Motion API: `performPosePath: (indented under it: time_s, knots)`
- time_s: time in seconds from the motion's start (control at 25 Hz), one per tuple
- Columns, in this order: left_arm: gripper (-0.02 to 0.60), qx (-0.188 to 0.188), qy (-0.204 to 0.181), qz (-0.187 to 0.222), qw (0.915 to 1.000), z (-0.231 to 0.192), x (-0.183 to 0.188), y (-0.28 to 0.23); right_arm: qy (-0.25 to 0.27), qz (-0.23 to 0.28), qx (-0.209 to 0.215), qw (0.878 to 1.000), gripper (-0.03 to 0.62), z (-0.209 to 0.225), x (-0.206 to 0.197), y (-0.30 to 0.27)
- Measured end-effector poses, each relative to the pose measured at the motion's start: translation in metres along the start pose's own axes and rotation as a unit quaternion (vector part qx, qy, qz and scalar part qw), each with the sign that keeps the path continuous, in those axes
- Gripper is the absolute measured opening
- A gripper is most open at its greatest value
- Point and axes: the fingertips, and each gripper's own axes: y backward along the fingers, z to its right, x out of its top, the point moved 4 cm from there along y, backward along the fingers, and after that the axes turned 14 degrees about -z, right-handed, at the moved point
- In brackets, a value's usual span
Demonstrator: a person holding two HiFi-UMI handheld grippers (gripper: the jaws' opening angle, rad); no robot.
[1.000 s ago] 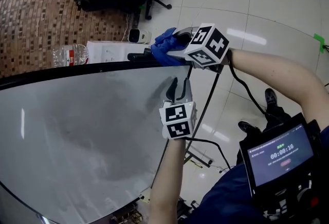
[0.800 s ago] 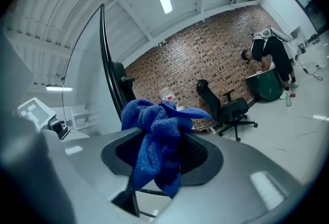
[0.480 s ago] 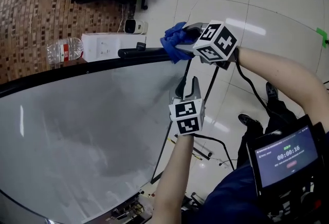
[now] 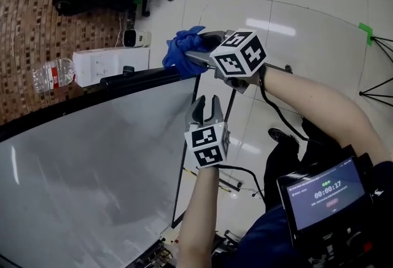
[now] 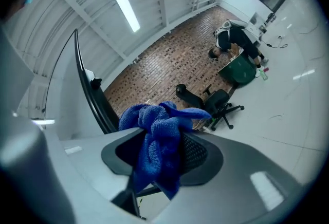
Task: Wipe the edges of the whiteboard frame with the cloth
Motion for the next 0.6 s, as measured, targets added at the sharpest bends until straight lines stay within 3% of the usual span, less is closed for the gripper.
performPosePath:
  time_s: [0.12,0.32,0.6]
  knots:
    - [0.123,0.005,-0.027,0.002,0.9996,0.007,-0.01,-0.011,-0.016,0.001,-0.022,1.0,0.186,0.021,-0.013,0.004]
    - [0.123,-0.017,-0.044,-0.017,0.9987,0.011,-0.028,-0.029,0.017,-0.064,-0.038,0.997,0.187,0.03,-0.052,-0.021]
    - [0.121,-0.041,-0.062,-0.031,0.9968,0.023,-0.052,-0.062,-0.002,-0.05,-0.035,0.998,0.186,0.053,-0.076,-0.032]
